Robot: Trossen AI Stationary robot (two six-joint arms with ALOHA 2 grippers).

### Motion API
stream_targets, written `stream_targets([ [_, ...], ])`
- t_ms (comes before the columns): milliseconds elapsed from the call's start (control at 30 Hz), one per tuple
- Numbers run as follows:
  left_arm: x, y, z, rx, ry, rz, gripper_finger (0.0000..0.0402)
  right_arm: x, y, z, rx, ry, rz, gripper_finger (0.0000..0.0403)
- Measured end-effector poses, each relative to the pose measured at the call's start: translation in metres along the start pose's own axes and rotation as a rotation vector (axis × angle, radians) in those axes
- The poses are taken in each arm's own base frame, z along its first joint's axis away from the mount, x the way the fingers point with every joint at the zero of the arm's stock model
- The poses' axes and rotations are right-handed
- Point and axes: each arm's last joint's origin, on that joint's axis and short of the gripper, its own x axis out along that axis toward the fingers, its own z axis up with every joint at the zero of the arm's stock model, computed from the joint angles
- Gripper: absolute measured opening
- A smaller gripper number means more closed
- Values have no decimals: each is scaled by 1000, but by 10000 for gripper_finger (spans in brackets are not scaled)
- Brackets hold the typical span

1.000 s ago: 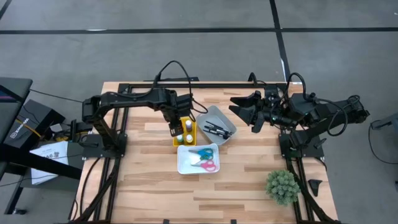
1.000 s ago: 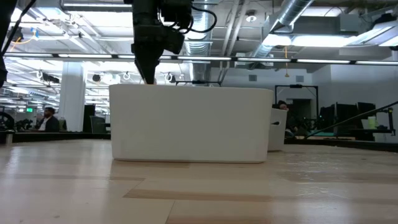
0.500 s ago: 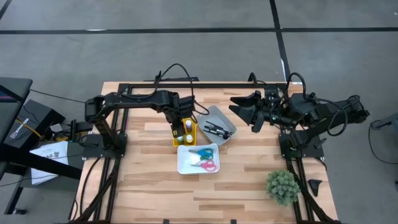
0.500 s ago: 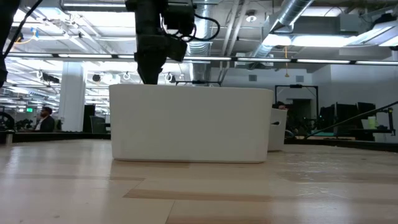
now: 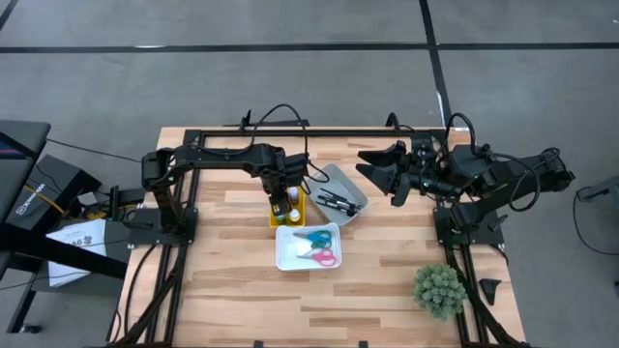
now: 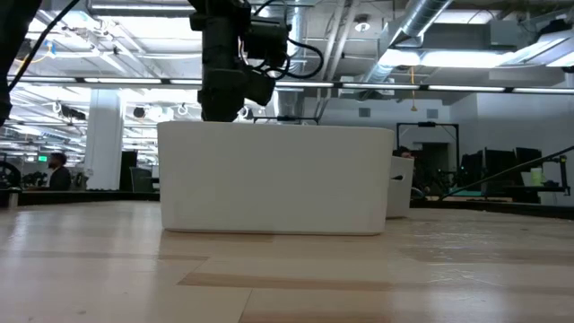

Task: Pick & Place Paint Supplies
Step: Put the orange paint bottle into the yellow bin

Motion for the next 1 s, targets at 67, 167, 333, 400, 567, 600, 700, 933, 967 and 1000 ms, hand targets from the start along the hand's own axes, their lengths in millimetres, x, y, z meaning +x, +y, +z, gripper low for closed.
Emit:
stream_targets([
  [67, 0, 0, 1, -2, -11, -1, 109, 0, 0, 0, 0, 0, 0, 260],
  [167, 0, 3, 1, -8, -8, 1, 109, 0, 0, 0, 0, 0, 0, 260],
  [333, 0, 5, 2, -14, -17, 5, 109, 0, 0, 0, 0, 0, 0, 260],
  [400, 0, 6, 2, -19, -17, 5, 109, 0, 0, 0, -1, 3, 5, 260],
  [567, 3, 6, 1, -19, -16, 5, 109, 0, 1, 0, -2, 10, 16, 260],
  [600, 5, 6, 0, -20, -9, 5, 109, 0, 1, 0, -2, 10, 16, 260],
  [700, 7, 6, -2, -29, -4, 5, 109, 0, 1, 0, -2, 10, 17, 260],
  [933, 8, 6, -2, -42, -12, 4, 130, 0, 1, 0, -1, 10, 17, 260],
  [967, 10, 6, -2, -42, -10, 0, 137, 0, 1, 0, -1, 10, 17, 260],
  [1000, 11, 6, -2, -42, -6, 0, 143, 0, 1, 0, -1, 10, 17, 260],
])
